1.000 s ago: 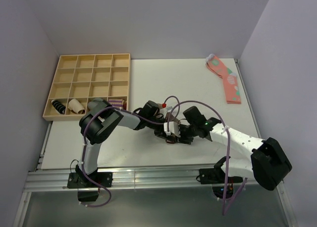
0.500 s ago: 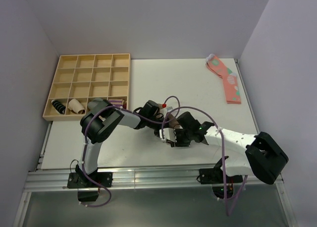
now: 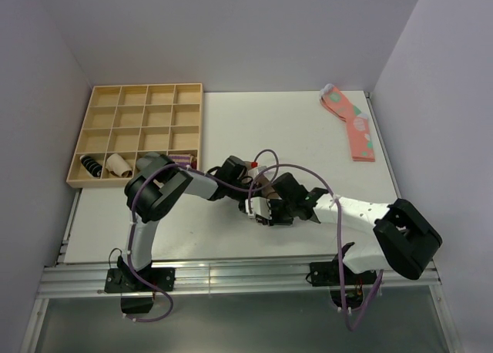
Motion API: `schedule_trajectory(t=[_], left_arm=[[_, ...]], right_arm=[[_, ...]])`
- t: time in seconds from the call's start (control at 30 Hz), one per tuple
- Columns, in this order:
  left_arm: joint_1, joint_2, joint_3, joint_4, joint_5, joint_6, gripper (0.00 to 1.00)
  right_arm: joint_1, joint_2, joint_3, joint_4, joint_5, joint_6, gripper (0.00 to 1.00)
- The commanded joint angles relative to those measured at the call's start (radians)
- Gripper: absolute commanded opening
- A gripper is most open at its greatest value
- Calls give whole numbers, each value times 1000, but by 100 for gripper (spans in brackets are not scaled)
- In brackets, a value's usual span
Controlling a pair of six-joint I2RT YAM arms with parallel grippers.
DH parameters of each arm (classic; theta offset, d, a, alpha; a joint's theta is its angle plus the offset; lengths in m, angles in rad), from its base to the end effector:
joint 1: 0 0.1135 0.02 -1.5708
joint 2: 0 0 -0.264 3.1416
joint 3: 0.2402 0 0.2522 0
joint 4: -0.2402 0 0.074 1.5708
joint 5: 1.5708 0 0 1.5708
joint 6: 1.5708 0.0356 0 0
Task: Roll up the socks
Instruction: Roll the sock at the center of the board.
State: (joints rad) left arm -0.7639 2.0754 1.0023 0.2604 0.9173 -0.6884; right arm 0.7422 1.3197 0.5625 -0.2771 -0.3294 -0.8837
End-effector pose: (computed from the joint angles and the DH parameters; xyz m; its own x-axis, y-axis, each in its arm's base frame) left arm 0.2571 -0.2854 0.0885 -0.9226 0.3489 -0.1647 0.2961 0.3665 -0.8820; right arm 0.1608 0.1631 0.1520 0.1868 -0.8212 -0.5391 -0.9727 -0.0777 -0.2188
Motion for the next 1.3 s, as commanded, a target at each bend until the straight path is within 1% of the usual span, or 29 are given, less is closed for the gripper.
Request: schedule_trajectory(t=[0.0, 0.13, 0.2, 0.37, 0.4, 0.43, 0.47, 0.5, 0.53, 0.8, 0.97, 1.0, 1.13, 1.2, 1.27], left_arm=[[-6, 68, -59, -129, -100, 33, 0], [-3, 63, -97, -51, -115, -22, 1], [-3, 51, -132, -7, -124, -74, 2], [-5, 12, -221, 189, -190, -219, 6], [-5, -6, -247, 207, -207, -238, 7], [-5, -14, -258, 223, -224, -255, 11], [-8, -23, -267, 273, -256, -281, 12], [-9, -47, -289, 287, -274, -295, 13], [-15, -57, -292, 290, -303, -307, 17], [-77, -178, -317, 324, -589, -293, 29], [-83, -264, -373, 356, -742, -283, 30], [-87, -277, -381, 356, -802, -272, 31], [-133, -348, -396, 349, -912, -165, 31], [-156, -388, -406, 356, -981, -114, 32], [-189, -417, -419, 397, -1031, -37, 32]], right_arm=[[6, 27, 2, 29, 29, 8, 34], [-12, 38, 28, -16, 4, 28, 21], [-45, 53, 57, -59, -37, 37, 18], [-128, 108, 128, -138, -130, 46, 16], [-142, 118, 138, -172, -147, 43, 15], [-173, 127, 149, -187, -167, 43, 15], [-188, 147, 172, -207, -183, 40, 15], [-202, 159, 183, -244, -204, 32, 15], [-228, 171, 194, -258, -212, 29, 15], [-314, 305, 309, -447, -296, -34, 13], [-357, 381, 376, -560, -333, -92, 13], [-366, 394, 388, -582, -341, -104, 13], [-379, 470, 442, -666, -362, -130, 14], [-383, 501, 488, -740, -390, -153, 14], [-397, 541, 526, -787, -410, -153, 14]])
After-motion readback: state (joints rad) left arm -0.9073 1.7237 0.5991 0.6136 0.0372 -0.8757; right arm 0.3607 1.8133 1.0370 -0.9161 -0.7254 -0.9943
